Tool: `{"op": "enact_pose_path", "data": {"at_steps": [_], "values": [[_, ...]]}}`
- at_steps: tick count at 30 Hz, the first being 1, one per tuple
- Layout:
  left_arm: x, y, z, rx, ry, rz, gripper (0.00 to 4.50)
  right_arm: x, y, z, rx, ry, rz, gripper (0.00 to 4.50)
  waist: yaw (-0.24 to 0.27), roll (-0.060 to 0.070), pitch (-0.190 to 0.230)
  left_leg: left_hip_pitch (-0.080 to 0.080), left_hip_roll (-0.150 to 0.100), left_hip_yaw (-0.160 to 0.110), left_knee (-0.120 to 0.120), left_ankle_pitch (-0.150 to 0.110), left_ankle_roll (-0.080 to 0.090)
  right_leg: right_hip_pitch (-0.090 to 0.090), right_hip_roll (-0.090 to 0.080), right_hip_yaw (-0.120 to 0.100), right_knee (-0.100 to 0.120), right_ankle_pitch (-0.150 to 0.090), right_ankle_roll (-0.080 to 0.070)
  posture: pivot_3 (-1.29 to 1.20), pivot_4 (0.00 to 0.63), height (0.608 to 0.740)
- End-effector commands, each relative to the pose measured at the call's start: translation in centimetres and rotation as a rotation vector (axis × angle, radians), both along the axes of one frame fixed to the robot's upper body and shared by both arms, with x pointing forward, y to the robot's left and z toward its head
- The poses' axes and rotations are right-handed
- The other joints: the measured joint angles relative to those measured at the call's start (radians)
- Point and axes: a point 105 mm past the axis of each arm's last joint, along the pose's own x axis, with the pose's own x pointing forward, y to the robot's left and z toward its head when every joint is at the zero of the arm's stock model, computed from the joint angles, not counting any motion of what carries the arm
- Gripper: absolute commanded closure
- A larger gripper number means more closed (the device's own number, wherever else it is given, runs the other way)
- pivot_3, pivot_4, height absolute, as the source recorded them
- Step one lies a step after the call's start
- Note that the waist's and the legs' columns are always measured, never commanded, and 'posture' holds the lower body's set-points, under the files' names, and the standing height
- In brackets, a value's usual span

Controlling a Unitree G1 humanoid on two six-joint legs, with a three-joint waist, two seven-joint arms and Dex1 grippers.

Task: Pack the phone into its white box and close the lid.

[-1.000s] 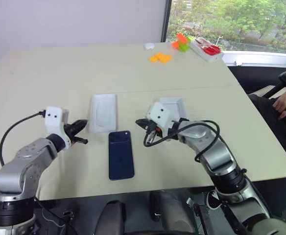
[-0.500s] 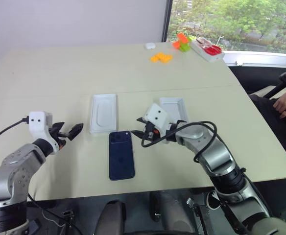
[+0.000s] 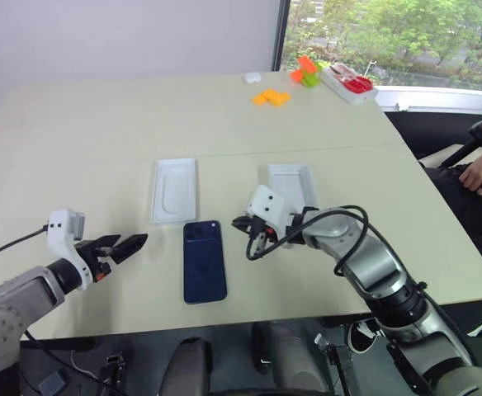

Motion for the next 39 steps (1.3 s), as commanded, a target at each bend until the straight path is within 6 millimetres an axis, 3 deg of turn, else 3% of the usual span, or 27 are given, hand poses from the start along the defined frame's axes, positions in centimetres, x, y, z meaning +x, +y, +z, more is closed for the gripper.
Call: {"op": "enact_pose_path", "data": {"at_steps": [1, 4, 8, 19, 29, 39], "values": [[-0.7, -1.1, 1.3, -0.077, -0.006, -0.047, 0.00, -0.8, 0.4, 0.9, -0.010, -0.063, 0.065, 4.48, 0.000, 0.000, 0.000, 0.000, 0.000, 0.000, 0.000, 0.000, 0.000, 0.000, 0.000, 0.000, 0.000, 0.000, 0.000, 0.00, 0.150, 0.734], [-1.2, -2.6, 0.8, -0.177, 0.056, -0.078, 0.00, -1.0, 0.0, 0.3, -0.085, -0.112, 0.097, 4.48, 0.000, 0.000, 0.000, 0.000, 0.000, 0.000, 0.000, 0.000, 0.000, 0.000, 0.000, 0.000, 0.000, -0.001, -0.001, 0.00, 0.150, 0.734], [-3.4, -5.1, -1.8, -0.084, 0.274, -0.211, 0.00, -1.7, 0.0, -0.5, -0.130, -0.106, 0.149, 4.48, 0.000, 0.000, 0.000, 0.000, 0.000, 0.000, 0.000, 0.000, 0.000, 0.000, 0.000, 0.000, 0.000, 0.000, 0.000, 0.00, 0.150, 0.734], [-3.6, -8.0, -2.3, -0.288, 0.482, -0.235, 0.00, -2.1, 0.8, -3.3, -0.188, 0.015, 0.201, 4.48, 0.007, 0.001, -0.001, 0.002, 0.000, -0.002, 0.000, 0.000, 0.000, 0.002, -0.002, 0.002, 0.000, -0.001, -0.002, 0.00, 0.150, 0.734], [-3.0, -10.2, -2.6, -0.344, 0.480, -0.233, 0.00, -2.1, 3.1, -3.4, -0.150, 0.004, 0.289, 4.48, 0.017, 0.001, -0.001, 0.006, -0.004, 0.000, 0.000, 0.000, 0.000, 0.009, -0.004, 0.002, -0.003, -0.001, -0.002, 0.00, 0.150, 0.734], [-2.2, -11.4, -2.7, -0.426, 0.461, -0.197, 0.00, -2.2, 3.8, -3.5, -0.126, 0.008, 0.319, 4.48, 0.030, 0.002, -0.002, 0.015, -0.004, 0.001, -0.001, 0.000, 0.000, 0.017, -0.003, 0.001, -0.004, -0.003, -0.001, 0.00, 0.150, 0.734]]}}
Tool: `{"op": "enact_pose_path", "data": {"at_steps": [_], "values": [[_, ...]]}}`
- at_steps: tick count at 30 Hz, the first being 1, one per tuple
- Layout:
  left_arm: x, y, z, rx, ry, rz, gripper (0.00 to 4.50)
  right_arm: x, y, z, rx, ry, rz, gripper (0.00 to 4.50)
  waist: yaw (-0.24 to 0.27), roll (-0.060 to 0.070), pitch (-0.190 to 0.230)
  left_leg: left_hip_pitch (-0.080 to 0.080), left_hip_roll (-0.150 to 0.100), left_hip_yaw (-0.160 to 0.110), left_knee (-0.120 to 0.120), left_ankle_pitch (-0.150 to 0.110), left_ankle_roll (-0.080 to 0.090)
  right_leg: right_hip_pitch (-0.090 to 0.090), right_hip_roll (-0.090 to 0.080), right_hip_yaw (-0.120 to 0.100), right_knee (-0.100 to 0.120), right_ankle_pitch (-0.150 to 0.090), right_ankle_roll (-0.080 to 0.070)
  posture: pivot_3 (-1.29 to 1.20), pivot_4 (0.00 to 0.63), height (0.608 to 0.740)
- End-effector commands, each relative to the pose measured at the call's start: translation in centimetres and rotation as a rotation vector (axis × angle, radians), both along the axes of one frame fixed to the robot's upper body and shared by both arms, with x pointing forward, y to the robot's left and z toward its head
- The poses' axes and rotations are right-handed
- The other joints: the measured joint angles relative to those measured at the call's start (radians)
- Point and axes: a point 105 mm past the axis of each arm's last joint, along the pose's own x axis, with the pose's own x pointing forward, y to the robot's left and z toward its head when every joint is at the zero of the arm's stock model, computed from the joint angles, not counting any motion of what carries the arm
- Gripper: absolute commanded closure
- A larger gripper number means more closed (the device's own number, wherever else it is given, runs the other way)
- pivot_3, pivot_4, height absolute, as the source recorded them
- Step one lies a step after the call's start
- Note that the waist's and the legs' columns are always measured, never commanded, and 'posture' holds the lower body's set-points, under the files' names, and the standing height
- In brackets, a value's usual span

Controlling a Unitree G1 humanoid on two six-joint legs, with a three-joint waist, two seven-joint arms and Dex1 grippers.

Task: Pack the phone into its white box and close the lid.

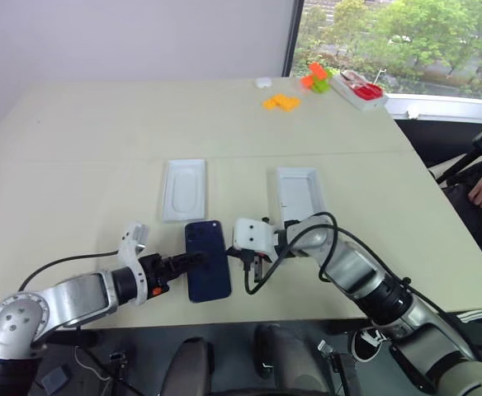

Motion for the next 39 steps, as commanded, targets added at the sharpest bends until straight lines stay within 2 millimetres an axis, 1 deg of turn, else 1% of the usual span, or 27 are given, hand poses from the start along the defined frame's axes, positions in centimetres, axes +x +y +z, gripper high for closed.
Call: {"op": "enact_pose_path", "data": {"at_steps": [1, 8, 14, 17, 18, 21, 29, 31, 32, 33, 34, 36, 39], "values": [[-0.3, -1.5, -0.9, -0.032, 0.040, -0.020, 0.00, -0.6, 1.2, 0.8, 0.045, -0.007, 0.050, 4.48, 0.001, 0.000, 0.000, 0.000, 0.000, 0.000, 0.000, 0.000, 0.000, 0.000, 0.000, 0.000, 0.000, 0.000, 0.000, 0.00, 0.150, 0.734], [-0.3, -2.5, -0.7, -0.057, 0.032, -0.028, 0.00, -0.6, 1.3, 0.7, 0.049, -0.005, 0.049, 4.48, 0.002, 0.000, 0.000, 0.000, 0.000, 0.000, 0.000, 0.000, 0.000, 0.000, -0.001, 0.000, 0.000, 0.000, 0.001, 0.00, 0.150, 0.734], [-0.2, -1.9, -0.8, -0.045, 0.033, -0.015, 0.00, -0.4, 1.1, 0.7, 0.050, -0.013, 0.034, 4.48, 0.001, 0.000, 0.000, 0.000, -0.001, 0.000, 0.000, 0.000, 0.000, 0.000, -0.001, 0.000, -0.001, -0.001, 0.001, 0.00, 0.150, 0.734], [-0.2, -1.5, -0.7, -0.039, 0.030, -0.011, 0.85, -0.3, 1.0, 0.8, 0.052, -0.024, 0.025, 4.50, 0.000, 0.000, 0.000, 0.000, 0.000, 0.000, 0.000, 0.000, 0.000, 0.000, -0.001, 0.000, -0.001, -0.001, 0.001, 0.00, 0.150, 0.734], [-0.1, -1.3, -0.7, -0.037, 0.029, -0.007, 1.26, -0.2, 1.0, 0.8, 0.052, -0.028, 0.024, 4.50, -0.001, 0.000, 0.001, -0.001, 0.000, 0.000, -0.001, 0.000, 0.000, 0.000, -0.001, 0.000, -0.001, -0.001, 0.001, 0.00, 0.150, 0.734], [-0.1, -1.2, -0.7, -0.035, 0.028, -0.003, 2.79, -0.2, 1.0, 0.8, 0.053, -0.031, 0.021, 4.50, -0.002, 0.000, 0.001, -0.002, 0.000, 0.000, -0.001, 0.000, 0.000, -0.002, 0.000, 0.000, -0.001, -0.001, 0.001, 0.00, 0.150, 0.734], [-0.1, -0.9, -0.7, -0.053, 0.029, 0.011, 2.79, -0.1, 0.9, 0.8, 0.056, -0.029, 0.012, 4.50, -0.002, 0.000, 0.001, -0.004, 0.000, -0.001, -0.001, 0.000, 0.000, -0.003, 0.000, 0.000, -0.001, -0.001, 0.001, 0.00, 0.150, 0.734], [-0.1, -0.8, -0.5, -0.065, 0.021, 0.017, 3.36, 0.0, 0.8, 0.8, 0.056, -0.031, 0.011, 4.50, -0.003, 0.000, 0.001, -0.004, 0.000, 0.000, -0.001, 0.000, 0.000, -0.003, 0.000, 0.000, -0.001, -0.001, 0.001, 0.00, 0.150, 0.734], [-0.1, -0.7, -0.4, -0.069, 0.016, 0.019, 3.70, 0.0, 0.8, 0.8, 0.055, -0.036, 0.010, 4.50, -0.003, 0.000, 0.001, -0.004, 0.000, -0.001, -0.001, 0.000, 0.000, -0.003, 0.000, 0.000, -0.001, -0.001, 0.001, 0.00, 0.150, 0.734], [-0.1, -0.7, -0.3, -0.072, 0.012, 0.020, 4.20, 0.1, 0.8, 0.9, 0.054, -0.042, 0.008, 4.50, -0.003, -0.001, 0.001, -0.005, 0.000, -0.001, -0.001, 0.000, 0.000, -0.004, 0.000, 0.000, -0.001, -0.001, 0.001, 0.00, 0.150, 0.734], [-0.1, -0.7, -0.2, -0.075, 0.006, 0.019, 4.47, 0.2, 0.7, 0.9, 0.053, -0.051, 0.007, 4.50, -0.003, 0.000, 0.001, -0.005, 0.000, -0.001, -0.001, 0.000, 0.000, -0.004, 0.000, -0.001, -0.002, -0.001, 0.001, 0.00, 0.150, 0.734], [-0.2, -0.7, 0.1, -0.076, -0.008, 0.012, 4.47, 0.4, 0.6, 1.2, 0.052, -0.069, 0.002, 4.50, -0.005, 0.000, 0.002, -0.005, 0.000, -0.001, -0.001, 0.000, 0.000, -0.004, 0.000, -0.001, -0.002, -0.001, 0.001, 0.00, 0.150, 0.734], [-0.6, -0.4, 0.6, -0.082, -0.037, 0.009, 4.47, 1.3, 0.0, 2.1, 0.056, -0.109, -0.024, 4.50, -0.006, 0.000, 0.002, -0.007, 0.001, -0.001, -0.001, 0.000, 0.000, -0.006, 0.001, -0.001, -0.002, -0.001, 0.001, 0.00, 0.150, 0.734]]}}
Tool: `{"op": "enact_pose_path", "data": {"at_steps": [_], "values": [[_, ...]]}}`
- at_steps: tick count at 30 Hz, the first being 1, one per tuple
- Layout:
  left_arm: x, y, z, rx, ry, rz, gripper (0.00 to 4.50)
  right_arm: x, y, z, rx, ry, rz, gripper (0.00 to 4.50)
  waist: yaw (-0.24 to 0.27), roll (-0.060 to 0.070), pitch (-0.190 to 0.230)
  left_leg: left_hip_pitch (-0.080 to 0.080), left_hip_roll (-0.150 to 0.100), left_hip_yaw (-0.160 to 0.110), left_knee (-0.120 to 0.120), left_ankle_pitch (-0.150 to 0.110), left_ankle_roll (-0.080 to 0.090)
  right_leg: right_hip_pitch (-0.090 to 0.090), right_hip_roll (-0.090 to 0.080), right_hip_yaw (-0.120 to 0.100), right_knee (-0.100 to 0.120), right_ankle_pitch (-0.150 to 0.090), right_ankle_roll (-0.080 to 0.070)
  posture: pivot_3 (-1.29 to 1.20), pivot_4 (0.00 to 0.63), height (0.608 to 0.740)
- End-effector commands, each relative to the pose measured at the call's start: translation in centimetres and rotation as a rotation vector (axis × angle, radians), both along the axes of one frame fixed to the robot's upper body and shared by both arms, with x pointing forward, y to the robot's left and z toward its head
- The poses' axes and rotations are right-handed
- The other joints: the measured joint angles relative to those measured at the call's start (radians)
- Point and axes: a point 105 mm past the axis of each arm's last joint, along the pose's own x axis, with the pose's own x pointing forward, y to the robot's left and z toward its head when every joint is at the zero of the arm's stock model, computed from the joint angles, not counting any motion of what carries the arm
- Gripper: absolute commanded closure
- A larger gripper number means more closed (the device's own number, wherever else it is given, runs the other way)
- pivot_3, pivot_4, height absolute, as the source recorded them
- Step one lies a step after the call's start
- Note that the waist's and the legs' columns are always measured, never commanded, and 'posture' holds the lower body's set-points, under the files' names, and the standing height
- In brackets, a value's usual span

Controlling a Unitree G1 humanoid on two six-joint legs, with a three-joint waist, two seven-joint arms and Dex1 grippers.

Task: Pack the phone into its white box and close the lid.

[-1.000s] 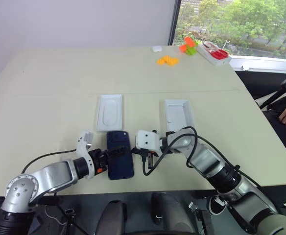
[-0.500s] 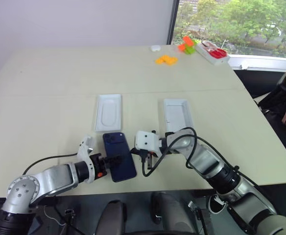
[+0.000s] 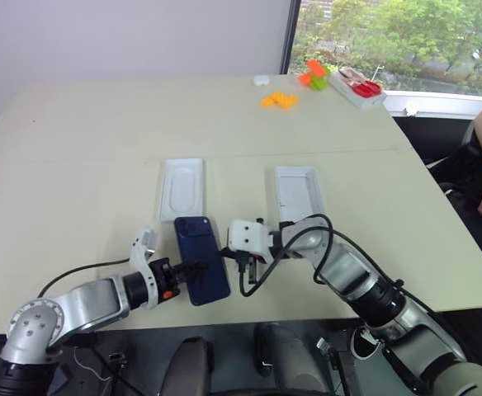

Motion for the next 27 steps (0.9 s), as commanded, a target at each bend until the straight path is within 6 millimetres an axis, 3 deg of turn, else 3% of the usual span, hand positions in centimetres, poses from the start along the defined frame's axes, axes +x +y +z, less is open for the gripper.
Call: {"op": "enact_pose_path", "data": {"at_steps": [1, 5, 9, 11, 14, 18, 27], "values": [[-0.4, 0.7, 1.4, 0.003, -0.071, 0.008, 4.47, 1.5, -0.6, 2.5, 0.036, -0.095, -0.035, 4.50, -0.001, 0.000, 0.000, -0.001, 0.000, 0.000, 0.000, 0.000, 0.000, -0.001, 0.000, 0.000, 0.000, 0.000, 0.000, 0.00, 0.150, 0.734], [-0.9, 2.8, 2.0, 0.000, -0.099, 0.063, 4.47, 3.0, -1.1, 4.1, 0.058, -0.141, -0.069, 4.50, -0.001, 0.000, 0.000, -0.008, 0.000, 0.000, 0.000, 0.000, 0.000, -0.010, 0.000, 0.001, 0.002, 0.000, -0.001, 0.00, 0.150, 0.734], [-1.4, 7.4, 2.9, -0.027, -0.142, 0.209, 4.47, 4.2, -0.4, 5.0, 0.058, -0.184, -0.044, 4.50, -0.005, 0.000, 0.001, -0.009, 0.001, 0.001, 0.000, 0.000, 0.000, -0.013, 0.001, 0.001, 0.002, 0.000, -0.001, 0.00, 0.150, 0.734], [-1.6, 8.2, 3.0, -0.030, -0.145, 0.231, 4.47, 4.6, -0.1, 5.2, 0.063, -0.190, -0.033, 4.50, -0.007, 0.001, 0.002, -0.010, 0.001, 0.001, -0.001, 0.000, 0.000, -0.013, 0.001, 0.001, 0.002, 0.000, -0.001, 0.00, 0.150, 0.734], [-2.1, 10.3, 2.6, -0.014, -0.113, 0.297, 4.50, 5.3, 2.6, 6.8, 0.121, -0.181, 0.012, 3.65, -0.007, 0.001, 0.002, -0.010, 0.001, 0.001, -0.001, 0.000, 0.000, -0.013, 0.001, 0.001, 0.002, 0.000, -0.001, 0.00, 0.150, 0.734], [-2.5, 10.7, 2.7, 0.005, -0.115, 0.300, 4.50, 5.3, 4.5, 6.4, 0.088, -0.208, 0.090, 1.74, -0.020, 0.000, 0.002, -0.011, 0.002, 0.001, -0.001, 0.000, 0.000, -0.013, 0.001, 0.001, 0.002, 0.000, -0.001, 0.00, 0.150, 0.734], [-2.8, 10.7, 2.6, 0.012, -0.116, 0.314, 4.50, 5.7, 6.6, 4.7, 0.038, -0.153, 0.115, 1.74, -0.027, 0.000, 0.002, -0.015, 0.002, 0.001, -0.001, 0.000, 0.000, -0.017, -0.003, 0.002, 0.002, 0.003, -0.005, 0.00, 0.150, 0.734]]}}
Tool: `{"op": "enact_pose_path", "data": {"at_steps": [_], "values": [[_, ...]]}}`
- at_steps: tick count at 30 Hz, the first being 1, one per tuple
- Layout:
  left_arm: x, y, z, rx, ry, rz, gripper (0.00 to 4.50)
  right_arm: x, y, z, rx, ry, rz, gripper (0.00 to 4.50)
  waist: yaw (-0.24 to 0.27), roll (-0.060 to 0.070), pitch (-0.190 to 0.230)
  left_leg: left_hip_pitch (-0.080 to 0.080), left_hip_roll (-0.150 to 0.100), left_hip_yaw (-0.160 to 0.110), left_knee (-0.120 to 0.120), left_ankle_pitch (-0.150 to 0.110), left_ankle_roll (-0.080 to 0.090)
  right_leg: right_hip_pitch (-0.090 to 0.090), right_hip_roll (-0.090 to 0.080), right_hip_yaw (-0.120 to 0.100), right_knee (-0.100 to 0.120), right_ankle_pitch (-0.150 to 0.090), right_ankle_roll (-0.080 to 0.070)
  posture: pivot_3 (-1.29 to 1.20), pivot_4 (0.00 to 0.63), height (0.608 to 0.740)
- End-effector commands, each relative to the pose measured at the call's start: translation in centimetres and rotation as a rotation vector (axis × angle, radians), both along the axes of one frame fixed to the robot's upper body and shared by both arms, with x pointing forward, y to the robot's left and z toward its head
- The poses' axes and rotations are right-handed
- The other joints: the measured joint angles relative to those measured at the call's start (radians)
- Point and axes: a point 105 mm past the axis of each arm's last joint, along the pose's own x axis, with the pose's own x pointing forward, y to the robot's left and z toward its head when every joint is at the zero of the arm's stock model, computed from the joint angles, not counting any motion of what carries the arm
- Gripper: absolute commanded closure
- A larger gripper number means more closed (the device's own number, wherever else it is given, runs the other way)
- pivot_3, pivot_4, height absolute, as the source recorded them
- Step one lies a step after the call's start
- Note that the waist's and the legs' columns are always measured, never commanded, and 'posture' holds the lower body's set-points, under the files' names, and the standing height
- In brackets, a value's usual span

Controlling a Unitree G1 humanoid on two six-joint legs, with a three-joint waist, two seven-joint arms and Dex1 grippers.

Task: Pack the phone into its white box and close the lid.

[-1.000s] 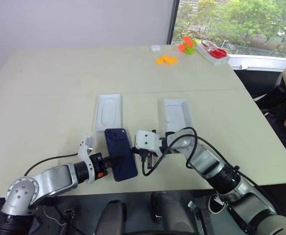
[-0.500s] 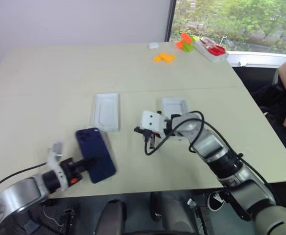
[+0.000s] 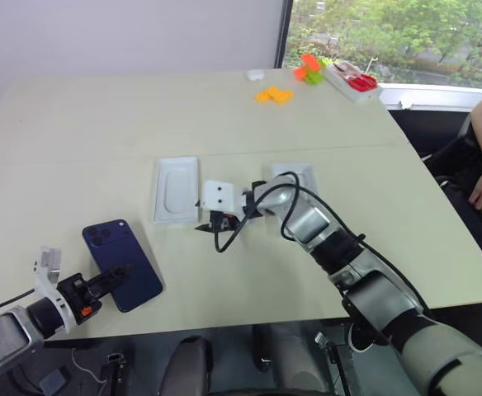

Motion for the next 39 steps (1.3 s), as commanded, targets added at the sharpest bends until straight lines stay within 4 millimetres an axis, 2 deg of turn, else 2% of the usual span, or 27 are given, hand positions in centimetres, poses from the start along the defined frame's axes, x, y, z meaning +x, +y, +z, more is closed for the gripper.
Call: {"op": "enact_pose_path", "data": {"at_steps": [1, 3, 5, 6, 10, 13, 16, 20, 25, 30, 34, 39], "values": [[0.1, -0.3, 1.3, 0.002, -0.064, -0.008, 4.50, 0.5, 1.4, 0.7, -0.007, -0.039, -0.001, 1.74, 0.001, 0.000, 0.000, 0.000, 0.000, 0.000, 0.000, 0.000, 0.000, 0.000, 0.001, 0.000, 0.000, 0.000, 0.000, 0.00, 0.150, 0.734], [0.2, -0.3, 1.3, 0.004, -0.065, -0.006, 4.50, 0.6, 1.6, 0.4, -0.011, -0.039, -0.003, 1.74, 0.002, 0.000, 0.000, 0.000, 0.000, 0.000, 0.000, 0.000, 0.000, 0.000, 0.002, -0.001, 0.000, 0.000, 0.000, 0.00, 0.150, 0.734], [0.2, -0.3, 1.4, 0.004, -0.066, -0.005, 4.50, 0.5, 1.7, 0.3, -0.019, -0.048, 0.007, 2.25, 0.003, 0.000, 0.000, 0.000, 0.001, 0.000, 0.000, 0.000, 0.000, 0.000, 0.003, -0.002, 0.000, 0.000, -0.001, 0.00, 0.150, 0.734], [0.2, -0.3, 1.4, 0.004, -0.067, -0.005, 4.50, 0.4, 1.7, 0.2, -0.029, -0.062, 0.019, 2.56, 0.004, 0.000, 0.000, -0.001, 0.001, 0.000, 0.000, 0.000, 0.000, 0.000, 0.003, -0.002, 0.001, 0.000, -0.001, 0.00, 0.150, 0.734], [0.3, -0.4, 1.4, 0.004, -0.071, -0.004, 4.50, 0.0, 1.6, -0.1, -0.051, -0.089, 0.054, 4.48, 0.002, 0.000, 0.000, -0.001, 0.001, -0.001, 0.000, 0.000, 0.000, 0.000, 0.003, -0.002, 0.000, 0.000, -0.001, 0.00, 0.150, 0.734], [0.5, -0.5, 1.6, 0.001, -0.077, -0.004, 4.50, 0.0, 1.2, -0.2, -0.067, -0.115, 0.054, 4.48, 0.002, 0.000, 0.000, -0.001, 0.001, 0.000, 0.000, 0.000, 0.000, 0.000, 0.003, -0.002, 0.000, 0.000, -0.001, 0.00, 0.150, 0.734], [0.8, -0.7, 1.8, 0.000, -0.085, -0.006, 4.50, -0.1, 0.1, 0.0, -0.079, -0.136, 0.048, 4.48, 0.005, 0.000, 0.000, -0.001, 0.001, 0.000, 0.000, 0.000, 0.000, 0.000, 0.003, -0.002, 0.001, 0.000, -0.001, 0.00, 0.150, 0.734], [1.1, -0.5, 2.1, 0.002, -0.099, -0.001, 4.50, -1.2, -2.4, 0.4, -0.107, -0.155, 0.066, 4.48, 0.011, 0.000, 0.000, -0.002, 0.000, -0.001, 0.000, 0.000, 0.000, 0.000, 0.001, -0.002, 0.000, 0.000, -0.001, 0.00, 0.150, 0.734], [1.8, -0.4, 2.4, 0.002, -0.115, -0.002, 4.50, -4.9, -6.9, 0.8, -0.147, -0.110, 0.101, 4.48, 0.018, 0.000, 0.000, -0.002, -0.001, 0.000, 0.000, 0.000, 0.000, 0.000, 0.000, -0.002, 0.000, 0.000, 0.000, 0.00, 0.150, 0.734], [2.5, -1.9, 2.7, -0.005, -0.128, -0.072, 4.50, -8.7, -11.0, 0.8, -0.203, -0.017, 0.096, 4.48, 0.031, 0.000, 0.000, -0.002, -0.002, 0.000, 0.001, 0.000, 0.000, 0.000, 0.001, -0.002, 0.000, -0.001, 0.002, 0.00, 0.150, 0.734], [2.8, -2.9, 2.6, -0.017, -0.128, -0.121, 4.50, -10.4, -12.5, 0.9, -0.209, 0.038, 0.070, 4.48, 0.027, -0.001, 0.000, 0.002, -0.001, 0.001, 0.001, 0.000, 0.000, 0.002, 0.003, -0.001, 0.000, -0.002, 0.004, 0.00, 0.150, 0.734], [3.2, -4.1, 2.6, -0.031, -0.128, -0.186, 4.50, -10.9, -12.6, 0.7, -0.190, 0.050, 0.055, 4.48, 0.028, -0.001, 0.000, 0.006, 0.000, 0.001, 0.001, 0.000, 0.000, 0.004, 0.004, -0.002, 0.001, -0.003, 0.004, 0.00, 0.150, 0.734]]}}
